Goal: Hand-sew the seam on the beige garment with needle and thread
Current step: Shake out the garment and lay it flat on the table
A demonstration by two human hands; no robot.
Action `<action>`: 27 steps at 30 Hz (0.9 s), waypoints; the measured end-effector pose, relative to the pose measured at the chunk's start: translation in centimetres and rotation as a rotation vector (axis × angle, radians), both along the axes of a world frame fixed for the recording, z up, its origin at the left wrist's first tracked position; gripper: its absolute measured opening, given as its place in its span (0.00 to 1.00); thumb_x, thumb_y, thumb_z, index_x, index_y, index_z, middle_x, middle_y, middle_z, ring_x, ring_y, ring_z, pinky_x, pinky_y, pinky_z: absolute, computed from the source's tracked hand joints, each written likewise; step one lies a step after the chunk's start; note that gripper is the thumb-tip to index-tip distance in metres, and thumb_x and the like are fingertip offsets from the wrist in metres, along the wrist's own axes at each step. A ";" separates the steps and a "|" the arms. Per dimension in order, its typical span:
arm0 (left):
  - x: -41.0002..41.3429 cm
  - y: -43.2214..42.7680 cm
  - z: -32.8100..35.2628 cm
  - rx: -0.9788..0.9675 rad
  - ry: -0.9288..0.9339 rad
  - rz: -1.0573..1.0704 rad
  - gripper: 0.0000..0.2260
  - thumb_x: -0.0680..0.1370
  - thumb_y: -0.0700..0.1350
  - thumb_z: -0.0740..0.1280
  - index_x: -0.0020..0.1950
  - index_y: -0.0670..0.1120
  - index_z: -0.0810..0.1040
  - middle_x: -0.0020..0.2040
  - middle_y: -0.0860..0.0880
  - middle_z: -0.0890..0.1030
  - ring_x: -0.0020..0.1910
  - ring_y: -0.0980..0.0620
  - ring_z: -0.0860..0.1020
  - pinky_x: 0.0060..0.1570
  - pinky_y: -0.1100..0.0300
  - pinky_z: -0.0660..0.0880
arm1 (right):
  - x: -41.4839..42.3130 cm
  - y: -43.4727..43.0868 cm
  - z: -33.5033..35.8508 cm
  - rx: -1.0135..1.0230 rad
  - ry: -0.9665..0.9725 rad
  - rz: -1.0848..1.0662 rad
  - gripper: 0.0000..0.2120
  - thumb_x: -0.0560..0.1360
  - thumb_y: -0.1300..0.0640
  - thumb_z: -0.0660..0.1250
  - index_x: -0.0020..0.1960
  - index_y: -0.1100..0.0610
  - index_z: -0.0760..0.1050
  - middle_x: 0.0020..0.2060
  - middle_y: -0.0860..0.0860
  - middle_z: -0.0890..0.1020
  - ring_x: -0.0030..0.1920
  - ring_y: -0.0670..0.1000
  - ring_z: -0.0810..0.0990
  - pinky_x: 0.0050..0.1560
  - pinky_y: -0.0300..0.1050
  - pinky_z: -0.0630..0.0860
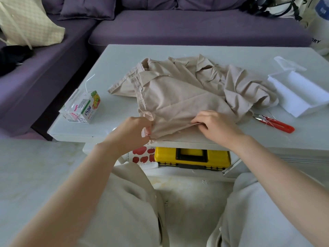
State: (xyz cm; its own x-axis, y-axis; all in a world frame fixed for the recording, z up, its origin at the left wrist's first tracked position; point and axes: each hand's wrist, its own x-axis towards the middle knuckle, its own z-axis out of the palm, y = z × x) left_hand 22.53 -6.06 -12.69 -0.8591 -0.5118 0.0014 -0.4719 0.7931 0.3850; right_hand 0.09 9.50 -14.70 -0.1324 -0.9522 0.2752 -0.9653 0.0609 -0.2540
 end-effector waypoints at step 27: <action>0.4 -1.5 0.1 -0.183 0.212 0.090 0.03 0.73 0.34 0.69 0.41 0.40 0.79 0.41 0.48 0.79 0.37 0.46 0.75 0.37 0.53 0.74 | 1.2 -1.6 -1.3 -0.231 0.085 0.091 0.15 0.61 0.77 0.71 0.40 0.61 0.80 0.36 0.54 0.83 0.38 0.55 0.82 0.31 0.49 0.79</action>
